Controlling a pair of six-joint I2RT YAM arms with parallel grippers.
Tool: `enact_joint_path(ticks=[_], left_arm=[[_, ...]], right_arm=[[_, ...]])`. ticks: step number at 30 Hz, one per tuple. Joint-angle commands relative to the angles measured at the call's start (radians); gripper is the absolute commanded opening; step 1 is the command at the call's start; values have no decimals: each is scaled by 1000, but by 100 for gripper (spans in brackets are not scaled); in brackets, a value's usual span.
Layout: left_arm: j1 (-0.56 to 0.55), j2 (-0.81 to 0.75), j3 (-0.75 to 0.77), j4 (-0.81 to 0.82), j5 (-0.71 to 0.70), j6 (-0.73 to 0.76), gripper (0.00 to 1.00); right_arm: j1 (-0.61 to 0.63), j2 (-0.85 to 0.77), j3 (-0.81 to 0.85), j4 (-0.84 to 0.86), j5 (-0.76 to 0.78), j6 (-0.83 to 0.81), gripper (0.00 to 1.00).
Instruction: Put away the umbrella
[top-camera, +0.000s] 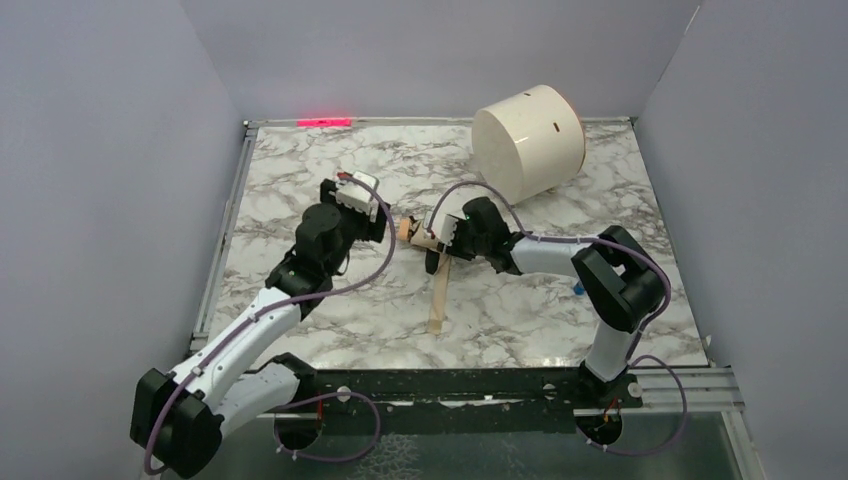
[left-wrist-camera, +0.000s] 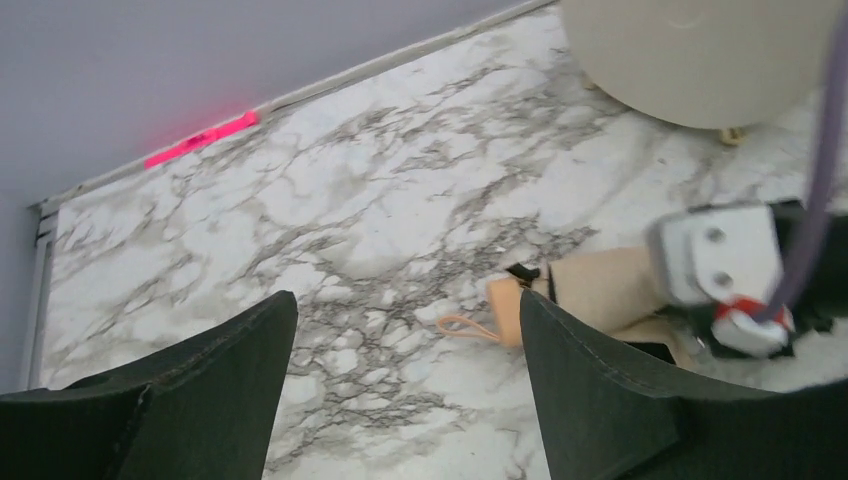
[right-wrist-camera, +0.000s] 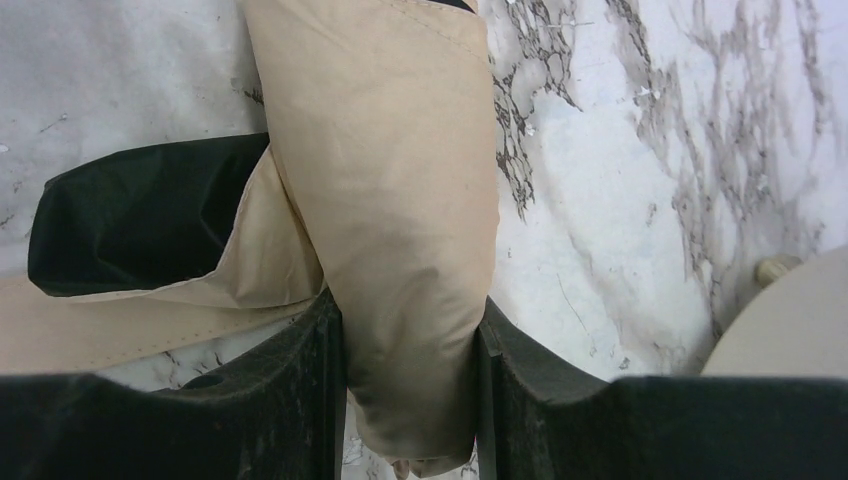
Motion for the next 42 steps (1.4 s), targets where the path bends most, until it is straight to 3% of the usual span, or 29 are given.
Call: enact_joint_path(ticks=[1, 11, 18, 30, 35, 42], left_arm=[[130, 113, 116, -76, 57, -75, 84], [178, 386, 287, -152, 411, 226, 87], [183, 532, 378, -361, 766, 455, 89], [179, 783, 521, -616, 947, 711, 89], [153, 890, 598, -742, 951, 833, 89], [133, 985, 701, -799, 957, 895, 89]], right_arm=[[89, 34, -122, -11, 244, 17, 12], [287, 63, -307, 256, 557, 37, 12], [407, 142, -395, 446, 692, -15, 12], [524, 263, -419, 602, 794, -53, 12], [527, 244, -421, 598, 791, -45, 12], [529, 235, -419, 572, 784, -34, 11]])
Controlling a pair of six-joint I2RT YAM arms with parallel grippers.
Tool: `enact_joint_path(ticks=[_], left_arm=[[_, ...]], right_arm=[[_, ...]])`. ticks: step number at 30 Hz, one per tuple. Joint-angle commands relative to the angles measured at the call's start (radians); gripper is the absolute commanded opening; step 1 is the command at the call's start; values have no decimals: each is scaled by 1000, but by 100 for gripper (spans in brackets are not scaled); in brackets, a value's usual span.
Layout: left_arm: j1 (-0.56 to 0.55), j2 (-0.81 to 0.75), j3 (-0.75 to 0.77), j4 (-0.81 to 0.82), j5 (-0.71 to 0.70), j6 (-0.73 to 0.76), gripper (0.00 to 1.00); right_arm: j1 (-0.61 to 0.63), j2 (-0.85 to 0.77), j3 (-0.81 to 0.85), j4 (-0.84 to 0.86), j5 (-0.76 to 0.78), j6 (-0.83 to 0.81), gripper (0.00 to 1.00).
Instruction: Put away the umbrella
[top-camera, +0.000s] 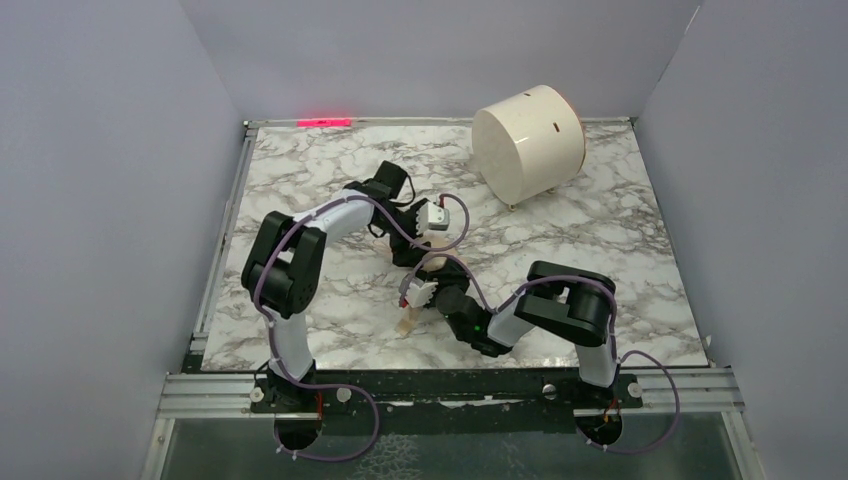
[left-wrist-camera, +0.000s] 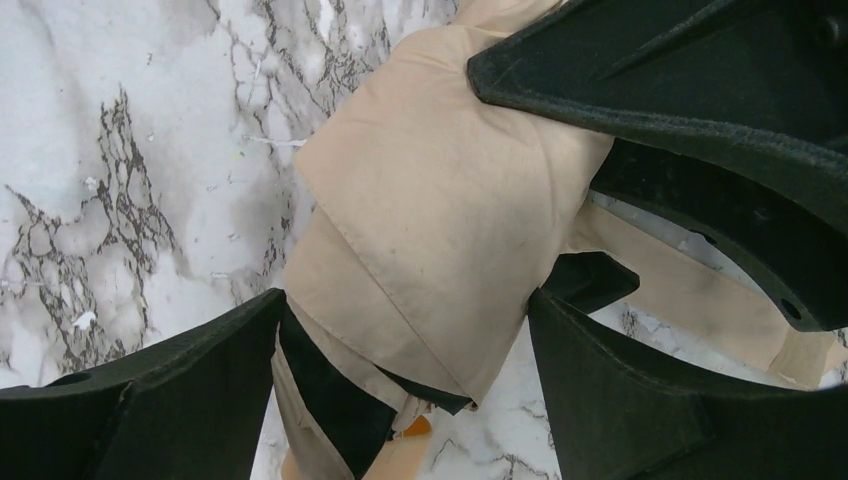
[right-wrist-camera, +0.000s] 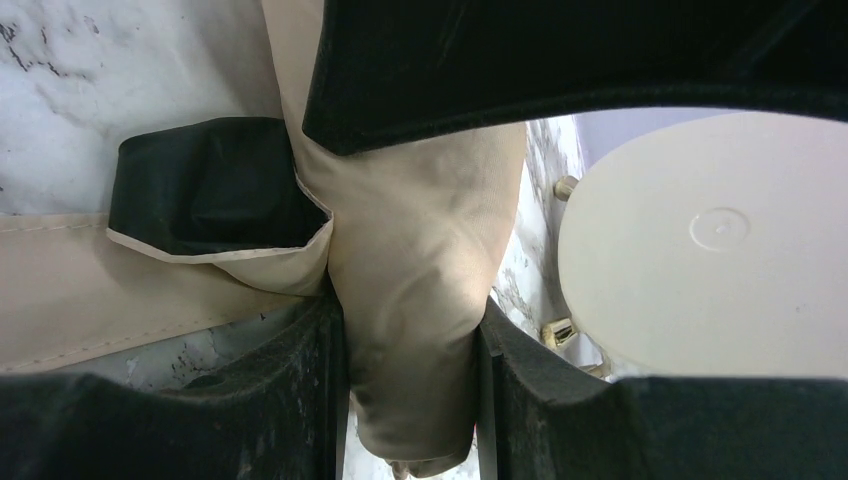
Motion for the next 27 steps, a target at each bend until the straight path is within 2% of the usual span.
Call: enact_joint_path(ticks=[1, 10, 16, 22, 25, 27], left_arm=[[-11, 47, 76, -72, 71, 89, 88], [-24, 142, 128, -92, 74, 135, 82], [-39, 195, 143, -105, -10, 128, 63], [-50, 188, 114, -106, -93, 136, 28], [-51, 175, 100, -105, -112, 143, 12], [-51, 171, 95, -105, -123, 146, 0]], right_arm=[[20, 71, -63, -281, -100, 93, 11], [20, 66, -53, -300, -111, 101, 11], [20, 51, -57, -298, -108, 100, 11], [21, 15, -69, -267, -109, 89, 15], [21, -39, -86, -233, -110, 85, 23], [21, -86, -100, -216, -113, 91, 33]])
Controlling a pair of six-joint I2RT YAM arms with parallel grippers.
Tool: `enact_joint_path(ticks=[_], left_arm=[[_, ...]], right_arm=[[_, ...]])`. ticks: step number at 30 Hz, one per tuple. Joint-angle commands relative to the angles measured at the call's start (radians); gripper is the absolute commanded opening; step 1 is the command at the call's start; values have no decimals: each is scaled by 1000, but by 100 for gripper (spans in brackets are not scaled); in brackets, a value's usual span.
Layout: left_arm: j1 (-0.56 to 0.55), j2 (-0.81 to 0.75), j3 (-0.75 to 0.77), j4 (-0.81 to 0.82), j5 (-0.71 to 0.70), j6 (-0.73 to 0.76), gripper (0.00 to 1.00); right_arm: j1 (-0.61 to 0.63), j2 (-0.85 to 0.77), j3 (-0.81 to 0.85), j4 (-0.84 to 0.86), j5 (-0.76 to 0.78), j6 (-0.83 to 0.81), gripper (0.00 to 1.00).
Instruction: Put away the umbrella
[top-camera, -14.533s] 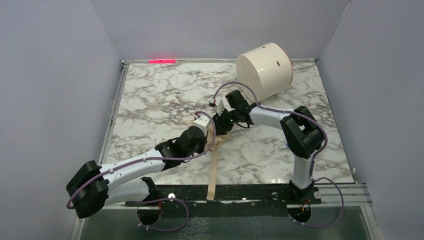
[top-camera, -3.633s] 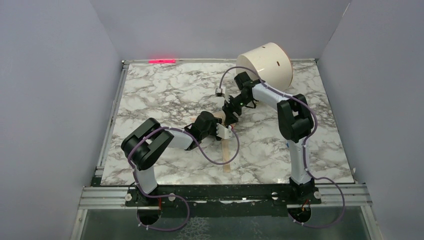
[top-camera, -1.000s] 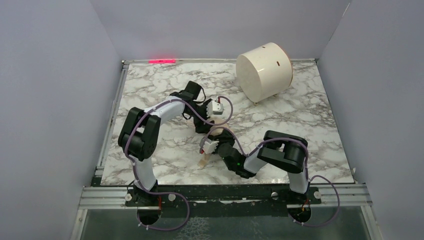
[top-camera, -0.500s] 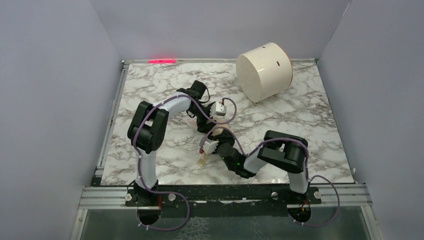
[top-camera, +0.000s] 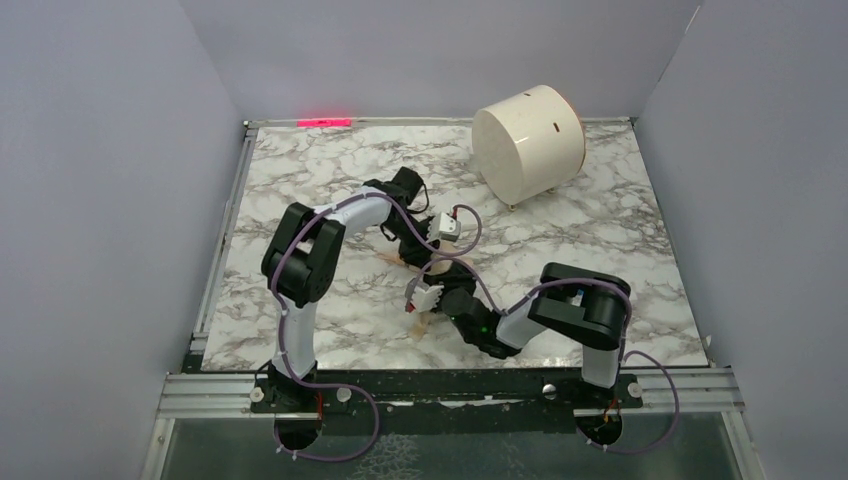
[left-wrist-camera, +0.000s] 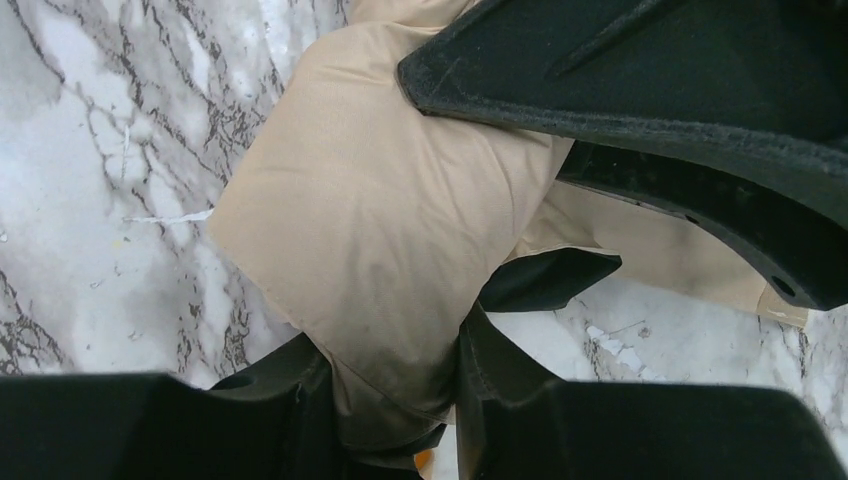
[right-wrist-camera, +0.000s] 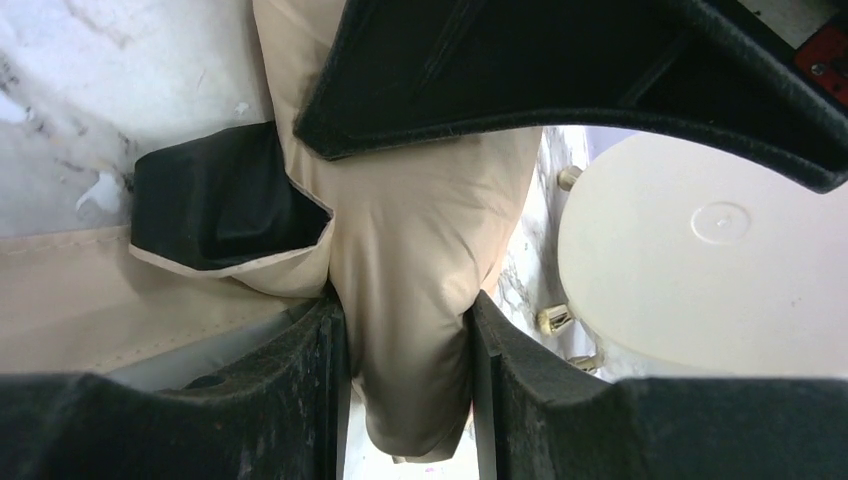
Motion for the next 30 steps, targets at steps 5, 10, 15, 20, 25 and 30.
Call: enact_joint_path(ticks=[5, 10, 15, 20, 25, 30], left_arm=[[-1, 5, -69, 83, -160, 39, 0], [1, -22, -127, 121, -168, 25, 0], [1, -61, -190, 175, -194, 4, 0], [1, -125, -267, 259, -237, -32, 0], [-3, -206, -388, 377, -297, -75, 0], [-47, -300, -547, 545, -429, -105, 0]], right_arm=[[22, -198, -121, -133, -125, 150, 58], [22, -426, -179, -199, -194, 272, 71], [22, -675, -231, -297, -251, 461, 72], [22, -903, -258, -454, -243, 653, 70], [22, -1109, -280, -581, -157, 908, 67], [-36, -1097, -158, -895, -190, 1158, 66]])
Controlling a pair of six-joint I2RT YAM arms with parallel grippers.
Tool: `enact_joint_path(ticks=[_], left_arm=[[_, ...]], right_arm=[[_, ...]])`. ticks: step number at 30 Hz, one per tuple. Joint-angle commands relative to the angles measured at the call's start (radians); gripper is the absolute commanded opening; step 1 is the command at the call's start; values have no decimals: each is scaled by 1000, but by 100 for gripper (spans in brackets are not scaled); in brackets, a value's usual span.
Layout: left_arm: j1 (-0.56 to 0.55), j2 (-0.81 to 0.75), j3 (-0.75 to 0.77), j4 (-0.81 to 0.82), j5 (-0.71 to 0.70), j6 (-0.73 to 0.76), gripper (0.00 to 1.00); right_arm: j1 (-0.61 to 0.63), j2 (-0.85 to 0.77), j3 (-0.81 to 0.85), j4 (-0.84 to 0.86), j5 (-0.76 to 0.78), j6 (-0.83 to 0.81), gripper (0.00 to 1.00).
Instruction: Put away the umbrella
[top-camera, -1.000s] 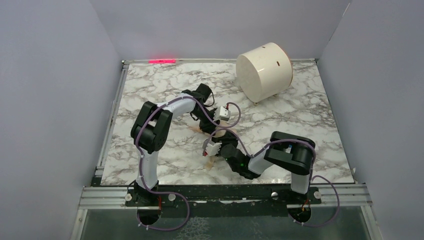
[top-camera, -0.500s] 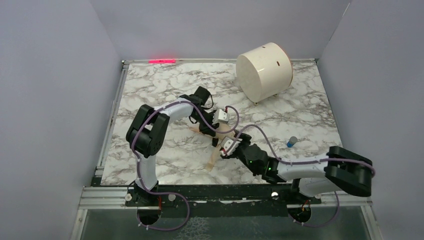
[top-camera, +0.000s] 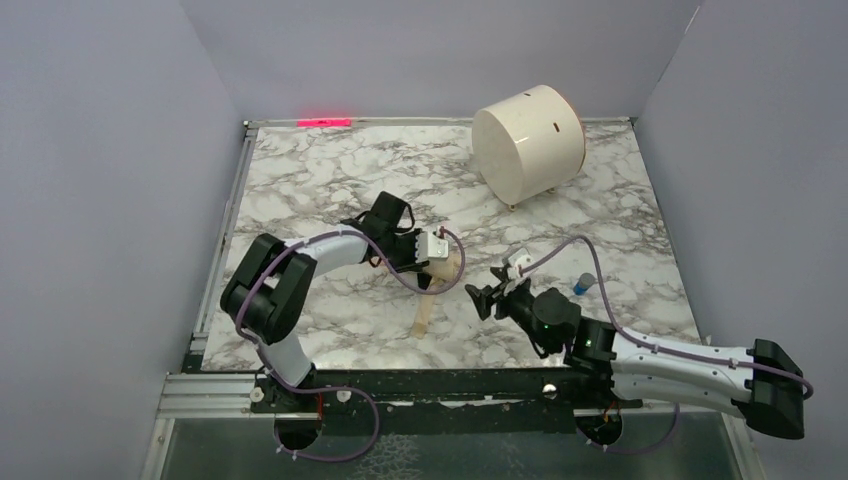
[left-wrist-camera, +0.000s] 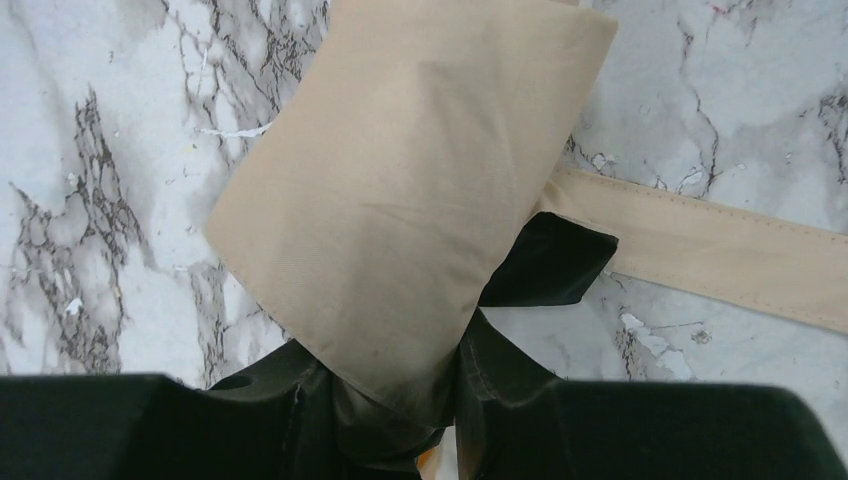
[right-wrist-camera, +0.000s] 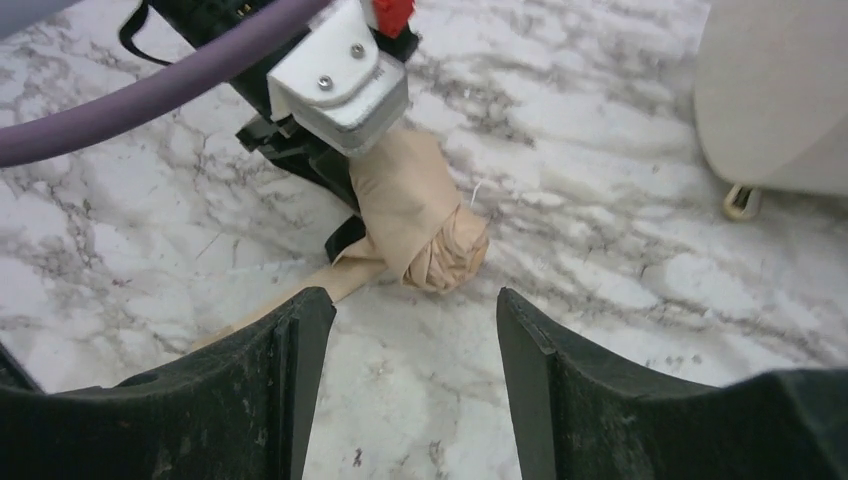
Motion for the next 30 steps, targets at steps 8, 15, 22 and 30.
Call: enact_joint_path(ticks=[8, 15, 22, 30], left_arm=[[-150, -84, -337, 346, -514, -32, 0], [-185, -117, -462, 540, -618, 34, 0], [-239, -112, -523, 662, -668, 114, 0], [-279, -65, -537, 745, -703, 152, 0]], right_arm=[[-391, 253, 261, -308, -519, 170, 73], [-549, 508, 500, -420, -842, 44, 82], [-620, 711, 700, -567, -1061, -180, 85], [-622, 985, 943, -739, -1141, -389, 93]])
